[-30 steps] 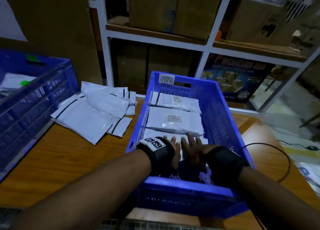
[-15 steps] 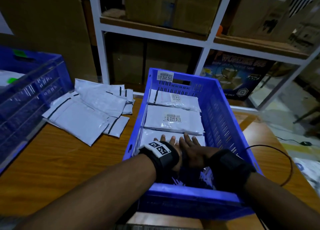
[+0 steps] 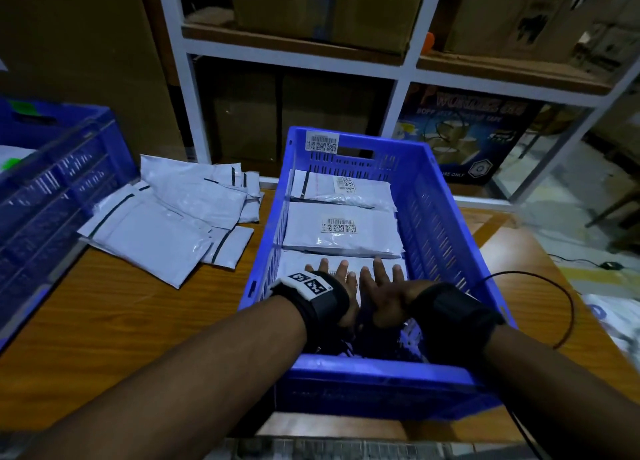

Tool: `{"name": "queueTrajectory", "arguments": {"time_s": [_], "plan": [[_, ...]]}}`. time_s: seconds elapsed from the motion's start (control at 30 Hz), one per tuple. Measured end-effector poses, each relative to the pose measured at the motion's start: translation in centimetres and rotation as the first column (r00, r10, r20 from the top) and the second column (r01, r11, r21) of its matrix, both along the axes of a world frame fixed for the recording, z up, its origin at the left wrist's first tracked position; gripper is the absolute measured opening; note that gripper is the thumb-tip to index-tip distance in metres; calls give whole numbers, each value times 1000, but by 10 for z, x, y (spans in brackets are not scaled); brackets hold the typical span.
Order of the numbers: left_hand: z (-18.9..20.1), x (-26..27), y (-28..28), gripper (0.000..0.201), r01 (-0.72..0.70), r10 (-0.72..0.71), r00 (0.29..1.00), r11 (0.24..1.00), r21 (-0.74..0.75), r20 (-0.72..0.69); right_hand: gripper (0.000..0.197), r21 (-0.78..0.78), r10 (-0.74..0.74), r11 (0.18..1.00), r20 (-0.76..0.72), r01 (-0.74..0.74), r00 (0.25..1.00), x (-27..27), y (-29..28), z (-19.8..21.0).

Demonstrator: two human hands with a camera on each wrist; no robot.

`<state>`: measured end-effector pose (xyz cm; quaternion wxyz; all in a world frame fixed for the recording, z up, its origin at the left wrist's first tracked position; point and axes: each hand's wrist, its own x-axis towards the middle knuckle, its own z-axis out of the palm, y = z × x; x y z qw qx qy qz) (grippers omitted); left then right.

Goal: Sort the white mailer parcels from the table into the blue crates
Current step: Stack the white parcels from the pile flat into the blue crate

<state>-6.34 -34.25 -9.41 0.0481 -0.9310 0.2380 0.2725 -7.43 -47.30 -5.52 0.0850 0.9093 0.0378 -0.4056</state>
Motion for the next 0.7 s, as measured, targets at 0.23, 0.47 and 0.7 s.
{"name": "queueTrajectory", "arguments": {"time_s": [0.23, 0.47, 0.7], "plan": [[-6, 8, 2, 78, 31, -26, 998, 993, 113, -49, 86, -62, 1, 998, 39, 1, 999, -6, -2, -14], [-7, 5, 3, 91, 42, -40, 999, 992, 118, -26, 91, -84, 4, 996, 15, -3, 1000, -4, -3, -16], [-11, 3, -2, 98, 68, -66, 998, 992, 110, -20, 86, -110, 43, 993, 32, -40, 999, -6, -4, -20]]}}
